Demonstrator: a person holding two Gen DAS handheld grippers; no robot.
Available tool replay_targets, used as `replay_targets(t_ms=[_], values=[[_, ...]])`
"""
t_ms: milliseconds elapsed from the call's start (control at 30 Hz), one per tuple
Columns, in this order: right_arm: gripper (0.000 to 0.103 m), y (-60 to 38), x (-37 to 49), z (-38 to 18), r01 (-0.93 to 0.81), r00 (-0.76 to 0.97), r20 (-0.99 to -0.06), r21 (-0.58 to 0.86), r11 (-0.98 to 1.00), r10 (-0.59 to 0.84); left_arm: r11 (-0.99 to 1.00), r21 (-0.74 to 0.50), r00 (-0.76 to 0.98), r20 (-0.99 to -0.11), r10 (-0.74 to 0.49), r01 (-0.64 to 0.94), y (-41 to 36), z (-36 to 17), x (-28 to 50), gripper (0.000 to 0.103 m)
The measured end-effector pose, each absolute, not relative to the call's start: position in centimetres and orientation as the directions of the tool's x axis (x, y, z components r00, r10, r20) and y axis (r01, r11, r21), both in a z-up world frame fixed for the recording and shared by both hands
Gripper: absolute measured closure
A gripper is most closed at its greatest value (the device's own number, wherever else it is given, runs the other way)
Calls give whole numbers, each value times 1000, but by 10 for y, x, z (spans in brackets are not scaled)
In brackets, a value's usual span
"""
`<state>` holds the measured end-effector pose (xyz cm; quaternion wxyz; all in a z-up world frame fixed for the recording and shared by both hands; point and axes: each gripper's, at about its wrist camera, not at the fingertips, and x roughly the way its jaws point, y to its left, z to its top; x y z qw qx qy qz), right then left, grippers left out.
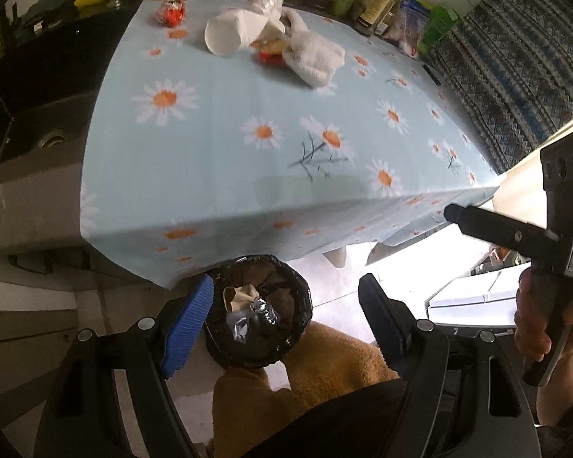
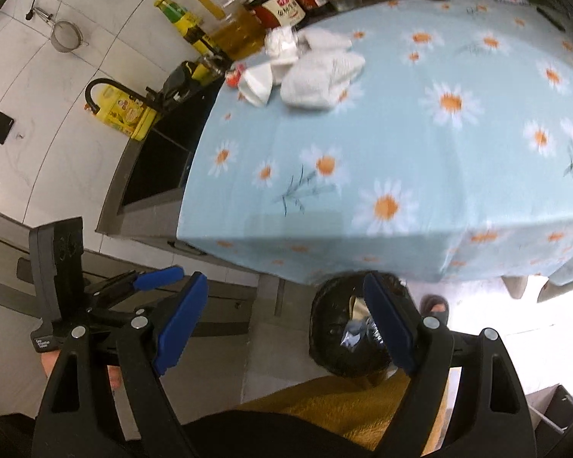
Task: Collect trash
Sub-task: 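Move the right tool to the white towel and close on it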
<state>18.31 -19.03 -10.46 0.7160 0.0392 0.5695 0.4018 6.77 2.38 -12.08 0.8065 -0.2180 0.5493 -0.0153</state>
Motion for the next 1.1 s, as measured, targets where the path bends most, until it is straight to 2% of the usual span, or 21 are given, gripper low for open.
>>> replay_targets(t_ms=[467,633,767,900,1100], values=[[14,-149,273,-67,-663,66,-776,436,609,627,903,-339,501,-848,-172,-264,43,-64,116,27],[14,-118,310,-82,-707,71,-832,348,616,551,897,-306,513,-852,-109,-318,49,-56,136,27],[14,-96,337,-100,-725,16,-836,368,582,549,882,-298,520,-851,-72,-366,60,-53,152,27],[14,-80,354,-113,-755,37,-852,319,573,522,869,-277,507,-861,-34,-411,69,-52,167,27],[14,-59,375,-137,-779,-55,-857,357,515,512,855,-252,470,-883,-10,-454,76,-61,189,27]])
